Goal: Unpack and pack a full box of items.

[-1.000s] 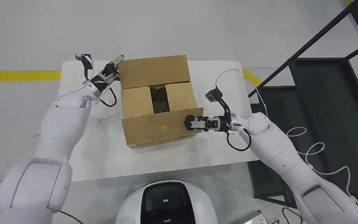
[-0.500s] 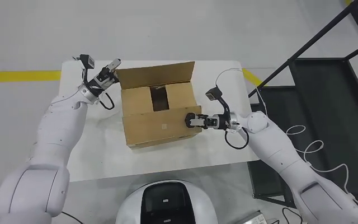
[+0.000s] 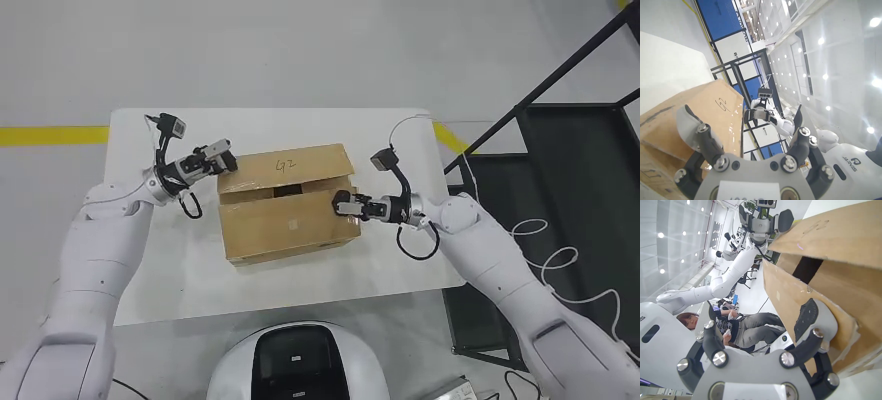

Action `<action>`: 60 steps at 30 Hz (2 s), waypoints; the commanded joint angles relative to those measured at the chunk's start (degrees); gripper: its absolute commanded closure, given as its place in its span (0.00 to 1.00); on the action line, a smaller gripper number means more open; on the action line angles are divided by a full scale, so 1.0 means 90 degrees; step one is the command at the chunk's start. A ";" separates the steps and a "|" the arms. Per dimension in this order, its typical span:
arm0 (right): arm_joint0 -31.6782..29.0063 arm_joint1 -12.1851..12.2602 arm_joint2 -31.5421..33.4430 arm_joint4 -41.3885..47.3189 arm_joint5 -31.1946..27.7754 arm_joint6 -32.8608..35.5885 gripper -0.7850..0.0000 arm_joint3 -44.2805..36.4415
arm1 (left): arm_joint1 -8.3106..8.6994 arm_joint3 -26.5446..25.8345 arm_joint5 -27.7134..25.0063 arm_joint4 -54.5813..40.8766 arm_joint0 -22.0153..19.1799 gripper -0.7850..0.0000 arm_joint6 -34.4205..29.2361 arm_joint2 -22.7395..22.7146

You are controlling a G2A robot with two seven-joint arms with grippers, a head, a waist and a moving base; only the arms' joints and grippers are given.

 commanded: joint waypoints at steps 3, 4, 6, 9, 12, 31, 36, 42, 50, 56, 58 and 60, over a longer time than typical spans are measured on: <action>0.0075 -0.0019 0.0030 -0.0063 0.0070 -0.0002 0.00 0.0010 | 0.0131 -0.0461 0.0054 0.0170 0.0302 0.00 -0.0052 -0.0021; 0.0112 -0.0028 0.0033 -0.0091 0.0095 -0.0006 0.00 0.0023 | 0.0158 -0.0550 0.0063 0.0183 0.0360 0.00 -0.0061 -0.0025; 0.0203 -0.0052 0.0020 -0.0111 0.0170 -0.0010 0.00 0.0061 | 0.0209 -0.0714 0.0079 0.0253 0.0446 0.00 -0.0078 -0.0023; 0.0394 -0.0102 -0.0023 -0.0182 0.0399 -0.0057 0.00 0.0183 | 0.0276 -0.0887 0.0063 0.0339 0.0545 0.00 -0.0061 -0.0017; 0.0618 -0.0167 -0.0094 -0.0158 0.0625 -0.0030 0.00 0.0383 | 0.0329 -0.1019 0.0066 0.0326 0.0606 0.00 -0.0064 -0.0013; 0.1507 -0.0564 -0.0545 -0.0095 0.1520 0.0422 0.00 0.1720 | 0.0616 -0.1724 -0.0186 0.0540 0.0897 0.00 0.0188 0.0176; 0.1616 -0.0636 -0.0594 -0.0190 0.1555 0.0433 0.00 0.1755 | 0.0728 -0.1982 -0.0232 0.0411 0.1075 0.00 0.0234 0.0088; 0.1653 -0.0672 -0.0553 -0.0207 0.1590 0.0498 0.00 0.1679 | 0.0865 -0.2274 -0.0288 -0.0065 0.1366 0.00 0.0290 -0.0147; 0.1824 -0.0834 -0.0754 -0.0294 0.1918 0.0536 0.00 0.1903 | 0.1019 -0.2549 -0.0327 -0.0759 0.1795 0.00 0.0329 -0.0526; 0.1939 -0.0956 -0.0851 -0.0296 0.1884 0.0549 0.00 0.2120 | 0.1115 -0.2726 -0.0317 -0.1005 0.2081 0.00 0.0320 -0.0808; 0.1961 -0.0981 -0.0839 -0.0279 0.1816 0.0534 0.00 0.2179 | 0.1130 -0.2728 -0.0335 -0.1062 0.2138 0.00 0.0337 -0.0862; 0.1967 -0.0988 -0.0814 -0.0257 0.1762 0.0545 0.00 0.2207 | 0.1136 -0.2700 -0.0371 -0.1162 0.2182 0.00 0.0374 -0.0910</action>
